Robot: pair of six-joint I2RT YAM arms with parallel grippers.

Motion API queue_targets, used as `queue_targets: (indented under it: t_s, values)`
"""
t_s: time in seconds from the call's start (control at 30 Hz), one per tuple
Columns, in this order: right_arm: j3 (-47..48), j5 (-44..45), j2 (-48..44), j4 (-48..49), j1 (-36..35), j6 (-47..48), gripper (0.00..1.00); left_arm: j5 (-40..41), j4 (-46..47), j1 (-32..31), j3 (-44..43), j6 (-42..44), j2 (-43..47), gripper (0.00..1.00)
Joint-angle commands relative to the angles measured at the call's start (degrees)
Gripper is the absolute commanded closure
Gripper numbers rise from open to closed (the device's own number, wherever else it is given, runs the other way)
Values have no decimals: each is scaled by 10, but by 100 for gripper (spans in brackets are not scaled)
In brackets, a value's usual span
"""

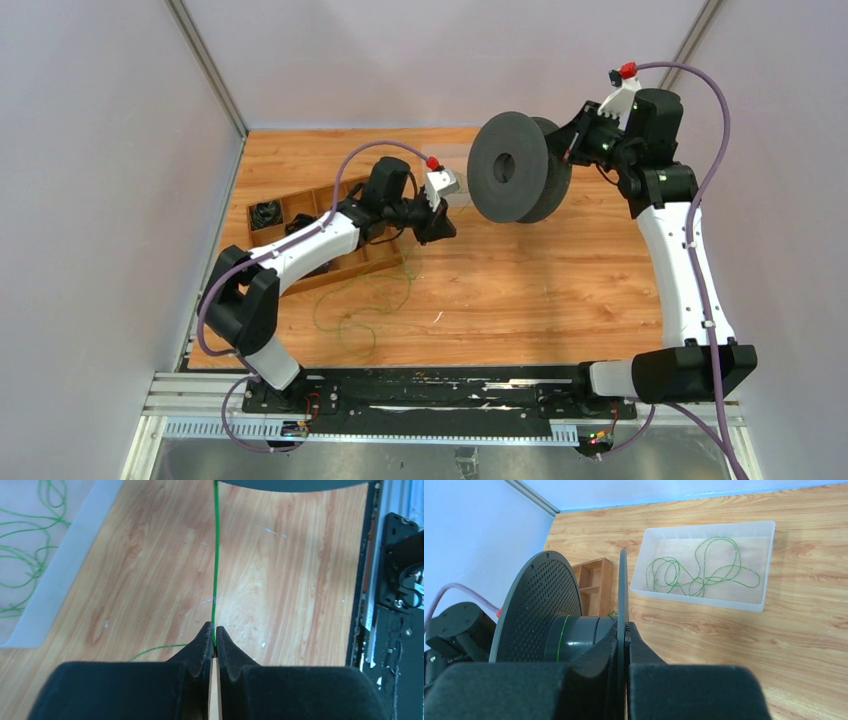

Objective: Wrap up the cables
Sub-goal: Wrap the cable around the cable reel.

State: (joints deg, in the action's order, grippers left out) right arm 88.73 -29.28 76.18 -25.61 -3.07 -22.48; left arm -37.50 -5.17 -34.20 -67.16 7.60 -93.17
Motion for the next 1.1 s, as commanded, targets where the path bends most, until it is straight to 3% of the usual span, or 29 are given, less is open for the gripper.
queue_targets:
  t_s: [0.0, 0.57, 1.07]
  values:
    - [21, 19, -4, 24, 15, -36, 99, -21, 2, -27, -1, -4, -18, 92]
    - [-6, 86, -17, 22, 17, -12, 99, -40, 47, -108, 0, -45, -4, 91]
    - [-43, 138, -22, 18, 16, -3, 99, -41, -21, -163, -117, -65, -56, 89]
